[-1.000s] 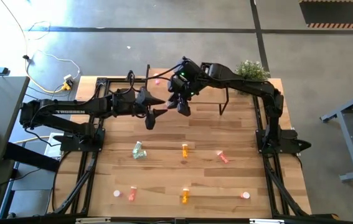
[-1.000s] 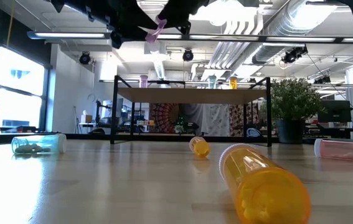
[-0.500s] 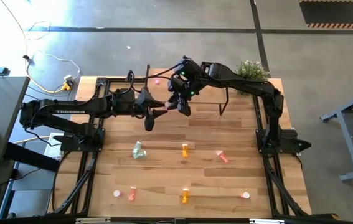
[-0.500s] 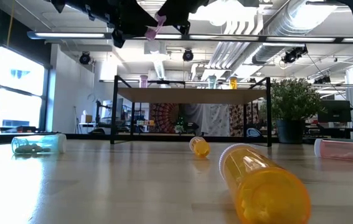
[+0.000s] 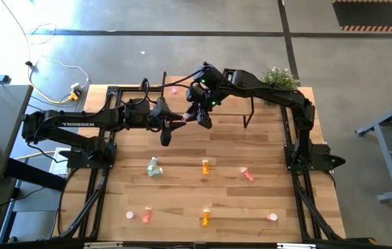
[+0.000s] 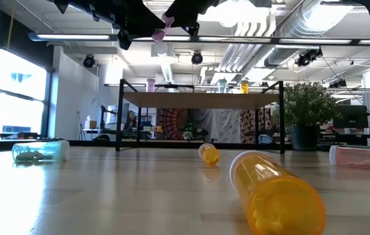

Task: Pick and place medicine bottles onto shelf by color
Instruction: Put the top violet pill bottle aligned with the other violet pill bottle on the shelf

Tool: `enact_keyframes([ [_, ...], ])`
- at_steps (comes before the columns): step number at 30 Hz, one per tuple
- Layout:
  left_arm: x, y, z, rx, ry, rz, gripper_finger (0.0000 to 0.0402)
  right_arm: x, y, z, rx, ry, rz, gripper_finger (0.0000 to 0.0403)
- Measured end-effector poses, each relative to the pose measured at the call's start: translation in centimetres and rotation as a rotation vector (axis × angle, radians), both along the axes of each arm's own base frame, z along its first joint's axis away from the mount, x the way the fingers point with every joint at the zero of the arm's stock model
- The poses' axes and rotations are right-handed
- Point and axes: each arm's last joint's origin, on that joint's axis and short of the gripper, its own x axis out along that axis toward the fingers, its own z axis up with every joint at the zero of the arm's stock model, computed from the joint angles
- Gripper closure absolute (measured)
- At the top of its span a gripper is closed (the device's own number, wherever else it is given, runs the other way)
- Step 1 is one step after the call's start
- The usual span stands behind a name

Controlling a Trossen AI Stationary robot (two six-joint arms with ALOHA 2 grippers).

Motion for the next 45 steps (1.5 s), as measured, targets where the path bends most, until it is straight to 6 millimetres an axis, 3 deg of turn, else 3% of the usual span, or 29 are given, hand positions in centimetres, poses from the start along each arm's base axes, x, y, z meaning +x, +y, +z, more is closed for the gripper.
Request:
enact_keyframes([
  [8, 0.0, 0.0, 0.0, 0.001, 0.001, 0.005, 0.0301, 0.0, -0.1, 0.0, -0.021, 0.003, -0.013, 0.0275],
  [18, 0.0, 0.1, 0.0, 0.005, 0.001, 0.02, 0.03, 0.2, -0.2, 0.2, -0.02, -0.021, -0.033, 0.0227],
  [33, 0.1, -0.6, 0.0, 0.027, 0.005, 0.148, 0.03, -0.6, -3.0, 0.4, 0.043, -0.033, -0.128, 0.0212],
  [45, 0.2, -1.6, 0.1, 0.028, -0.012, 0.29, 0.03, -2.7, -4.3, 3.3, 0.008, -0.14, -0.172, 0.0212],
])
